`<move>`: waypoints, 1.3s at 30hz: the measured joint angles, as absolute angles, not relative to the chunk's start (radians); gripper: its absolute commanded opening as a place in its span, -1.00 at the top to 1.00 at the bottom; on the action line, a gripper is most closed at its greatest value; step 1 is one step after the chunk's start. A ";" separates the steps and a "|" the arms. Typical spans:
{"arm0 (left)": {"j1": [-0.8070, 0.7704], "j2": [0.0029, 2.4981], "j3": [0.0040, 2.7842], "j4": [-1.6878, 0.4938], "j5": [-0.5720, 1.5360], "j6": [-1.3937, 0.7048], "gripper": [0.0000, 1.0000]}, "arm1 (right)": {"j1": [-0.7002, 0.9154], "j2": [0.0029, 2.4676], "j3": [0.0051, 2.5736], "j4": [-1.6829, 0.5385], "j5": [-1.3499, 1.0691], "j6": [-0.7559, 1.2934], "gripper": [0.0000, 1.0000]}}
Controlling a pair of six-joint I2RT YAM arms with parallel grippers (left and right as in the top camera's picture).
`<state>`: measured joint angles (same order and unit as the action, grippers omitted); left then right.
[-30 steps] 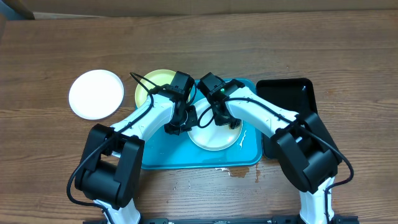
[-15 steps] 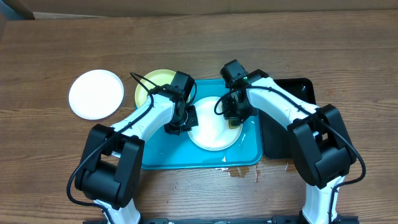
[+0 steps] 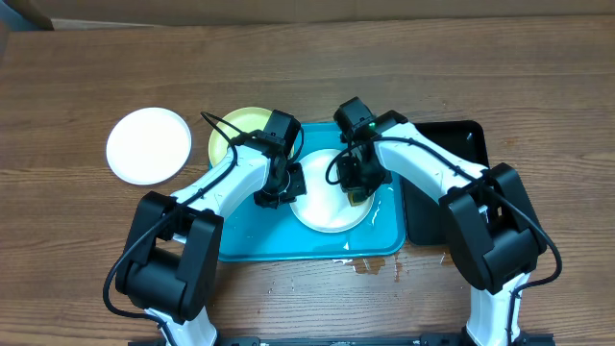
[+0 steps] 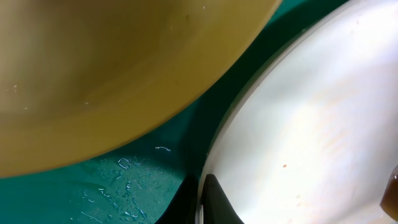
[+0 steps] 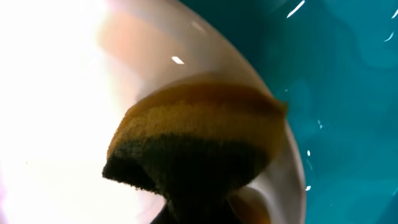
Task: Clean dirty plates on tray and stack at the side
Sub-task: 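Scrub the white plate surface with the sponge in the right gripper, then return the sponge to the black tray and raise the right arm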
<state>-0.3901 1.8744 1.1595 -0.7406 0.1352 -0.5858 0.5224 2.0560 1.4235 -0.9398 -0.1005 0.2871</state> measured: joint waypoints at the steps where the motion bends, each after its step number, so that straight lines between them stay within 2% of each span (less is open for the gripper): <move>1: -0.390 1.874 1.159 -0.741 0.135 -0.586 0.92 | 0.524 2.056 1.423 -0.940 -0.101 0.287 0.93; 8: -0.390 1.874 1.159 -0.745 0.131 -0.586 0.92 | 0.525 2.056 1.420 -0.943 -0.163 0.247 0.93; 15: -0.390 1.874 1.159 -0.745 0.131 -0.586 0.92 | 0.520 2.077 1.435 -0.982 -0.384 0.181 0.92; 23: -0.390 1.874 1.160 -0.744 0.131 -0.585 0.92 | 0.407 2.105 1.722 -1.225 -0.550 0.095 0.92; 26: -0.390 1.874 1.160 -0.744 0.131 -0.585 0.92 | 0.337 2.091 1.822 -1.336 -0.529 0.064 0.92; 31: -0.390 1.874 1.160 -0.744 0.130 -0.586 0.82 | 0.208 2.066 1.847 -1.454 -0.414 0.046 0.92; 35: -0.390 1.874 1.160 -0.744 0.126 -0.586 0.67 | 0.120 2.066 1.847 -1.471 -0.342 0.045 0.92; 39: -0.390 1.874 1.160 -0.745 0.119 -0.584 0.60 | 0.024 2.066 1.823 -1.421 -0.251 0.078 0.92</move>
<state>-0.3901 1.8744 1.1603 -0.7448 0.1188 -0.5838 0.0238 2.0663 1.8233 -1.4212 -0.2508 0.0776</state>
